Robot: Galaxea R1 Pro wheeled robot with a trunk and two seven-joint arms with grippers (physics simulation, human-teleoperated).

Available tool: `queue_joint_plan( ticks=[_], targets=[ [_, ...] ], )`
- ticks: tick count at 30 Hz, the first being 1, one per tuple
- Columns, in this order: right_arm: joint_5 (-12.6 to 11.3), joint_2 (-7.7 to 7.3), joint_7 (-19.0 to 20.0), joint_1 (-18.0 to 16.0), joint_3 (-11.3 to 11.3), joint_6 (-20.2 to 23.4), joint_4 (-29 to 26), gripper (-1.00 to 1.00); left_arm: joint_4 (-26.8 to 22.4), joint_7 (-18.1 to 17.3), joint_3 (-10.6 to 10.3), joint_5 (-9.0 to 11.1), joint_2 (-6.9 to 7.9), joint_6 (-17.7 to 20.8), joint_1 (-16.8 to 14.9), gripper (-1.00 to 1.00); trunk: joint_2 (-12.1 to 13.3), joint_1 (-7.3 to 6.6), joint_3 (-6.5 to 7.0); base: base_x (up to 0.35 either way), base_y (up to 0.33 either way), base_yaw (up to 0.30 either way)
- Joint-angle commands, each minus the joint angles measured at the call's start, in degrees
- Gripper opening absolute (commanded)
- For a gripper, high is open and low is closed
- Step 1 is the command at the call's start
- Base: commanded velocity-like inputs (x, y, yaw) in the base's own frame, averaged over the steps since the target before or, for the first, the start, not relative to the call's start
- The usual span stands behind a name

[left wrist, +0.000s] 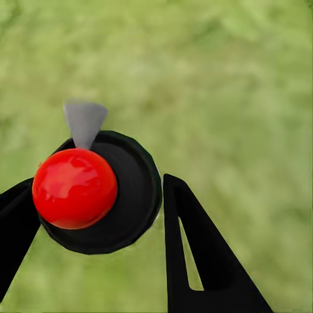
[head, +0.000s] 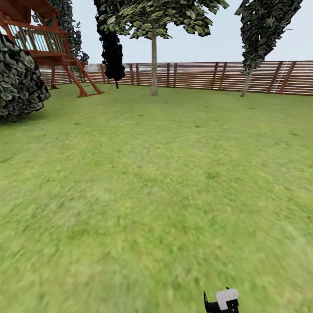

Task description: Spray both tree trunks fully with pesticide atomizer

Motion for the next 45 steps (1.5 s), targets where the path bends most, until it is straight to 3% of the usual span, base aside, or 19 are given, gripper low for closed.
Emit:
queue_joint_plan(
  ticks=[1,45],
  targets=[
    [0.6,0.00,-0.3,0.0,-0.4,-0.2,0.1,1.00,0.0,0.0,0.3,-0.2,-0.01,-0.2,0.0,-1.00,0.0,0.02,-0.05,0.321,0.099,0.000],
    [0.6,0.00,-0.3,0.0,-0.4,-0.2,0.1,1.00,0.1,0.0,0.3,-0.2,-0.01,-0.2,0.0,-1.00,0.0,0.02,-0.05,0.325,0.076,0.000]
  ],
)
